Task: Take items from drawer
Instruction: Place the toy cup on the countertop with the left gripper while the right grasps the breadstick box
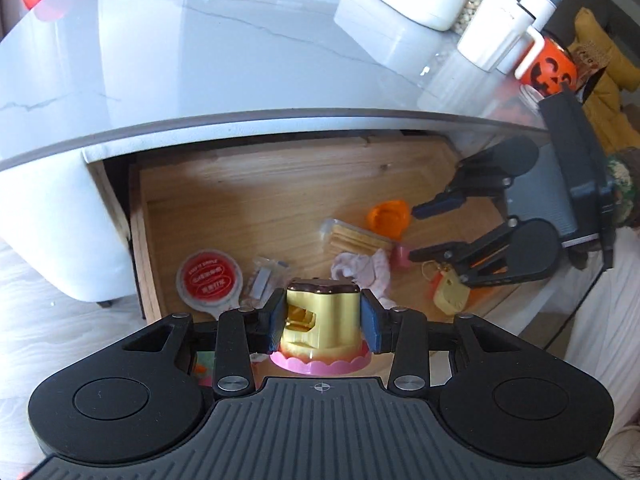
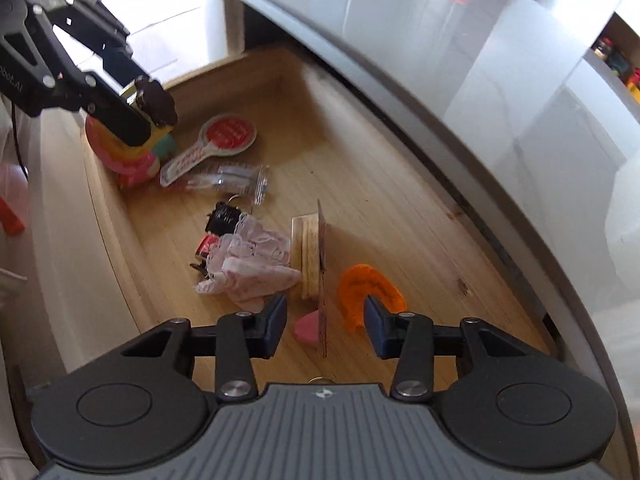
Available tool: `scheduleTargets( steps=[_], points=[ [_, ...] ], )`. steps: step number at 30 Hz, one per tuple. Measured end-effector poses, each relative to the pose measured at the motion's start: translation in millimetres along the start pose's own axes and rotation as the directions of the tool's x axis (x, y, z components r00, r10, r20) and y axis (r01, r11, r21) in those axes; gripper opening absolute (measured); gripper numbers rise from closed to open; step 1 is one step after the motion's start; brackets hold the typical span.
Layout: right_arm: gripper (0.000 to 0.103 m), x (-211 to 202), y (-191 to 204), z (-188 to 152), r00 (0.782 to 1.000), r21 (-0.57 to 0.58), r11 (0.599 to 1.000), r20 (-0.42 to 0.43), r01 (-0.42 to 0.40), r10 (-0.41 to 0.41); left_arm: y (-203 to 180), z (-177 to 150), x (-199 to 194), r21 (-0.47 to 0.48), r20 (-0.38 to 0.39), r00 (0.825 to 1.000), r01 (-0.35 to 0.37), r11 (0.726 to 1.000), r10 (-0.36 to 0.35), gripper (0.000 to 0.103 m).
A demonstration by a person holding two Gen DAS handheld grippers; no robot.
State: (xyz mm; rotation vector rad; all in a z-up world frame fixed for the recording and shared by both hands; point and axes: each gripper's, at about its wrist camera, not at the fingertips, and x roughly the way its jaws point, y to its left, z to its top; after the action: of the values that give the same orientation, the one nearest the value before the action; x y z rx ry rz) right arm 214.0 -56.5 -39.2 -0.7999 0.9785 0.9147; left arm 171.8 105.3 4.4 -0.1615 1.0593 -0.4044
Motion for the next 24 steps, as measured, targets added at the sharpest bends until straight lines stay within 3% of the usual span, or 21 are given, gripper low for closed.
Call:
scheduleTargets(
  steps=[4,6,8,9,10,17,21,24],
  points=[
    [0.041,35.7,4.4,10.3,0.997,-0.065,0.997,-0.078,-0.028,0.023,5.1,-5.4,1.5,-0.010,0.001,1.000,0.013,1.000,-0.013,0.043],
    [0.041,56.7,9.2,13.4,0.992,-0.106,0.994,-0.129,-0.007,-0.006,1.1,-6.1,2.4,0.000,-0.001,1.000,0.022,1.000,-0.022,0.043],
    [0.033,68.4,12.4,13.9,0.987,-0.130,0.992,-0.163,-0.007,-0.014,-0.6,-6.0,-0.2,0.016,-0.002,1.000,0.030,0.999,-0.030,0.043],
    [0.023,65.7,14.0,15.3,0.987,-0.127,0.992,-0.161,-0.023,0.002,-3.3,-6.7,-0.4,0.025,-0.001,0.999,0.034,0.999,-0.034,0.043],
    [0.023,60.9,16.1,16.4,0.987,-0.126,0.992,-0.163,-0.025,0.004,-5.2,-6.7,0.4,0.032,0.000,0.999,0.038,0.999,-0.038,0.043],
    [0.023,-32.7,25.8,-0.8,0.999,-0.052,0.999,-0.036,-0.006,0.004,-21.4,0.9,-2.9,0.069,0.030,0.998,0.054,0.996,-0.057,0.043],
    [0.023,-92.2,19.6,-19.0,0.997,0.057,0.998,0.076,0.024,-0.028,-33.0,40.2,-24.3,0.054,0.181,0.981,0.058,0.997,-0.067,0.043],
    [0.023,-120.0,9.4,-27.3,0.986,0.139,0.989,0.148,0.053,-0.073,-44.4,88.5,-27.0,0.036,0.316,0.949,-0.030,0.999,0.017,0.043]
  ],
)
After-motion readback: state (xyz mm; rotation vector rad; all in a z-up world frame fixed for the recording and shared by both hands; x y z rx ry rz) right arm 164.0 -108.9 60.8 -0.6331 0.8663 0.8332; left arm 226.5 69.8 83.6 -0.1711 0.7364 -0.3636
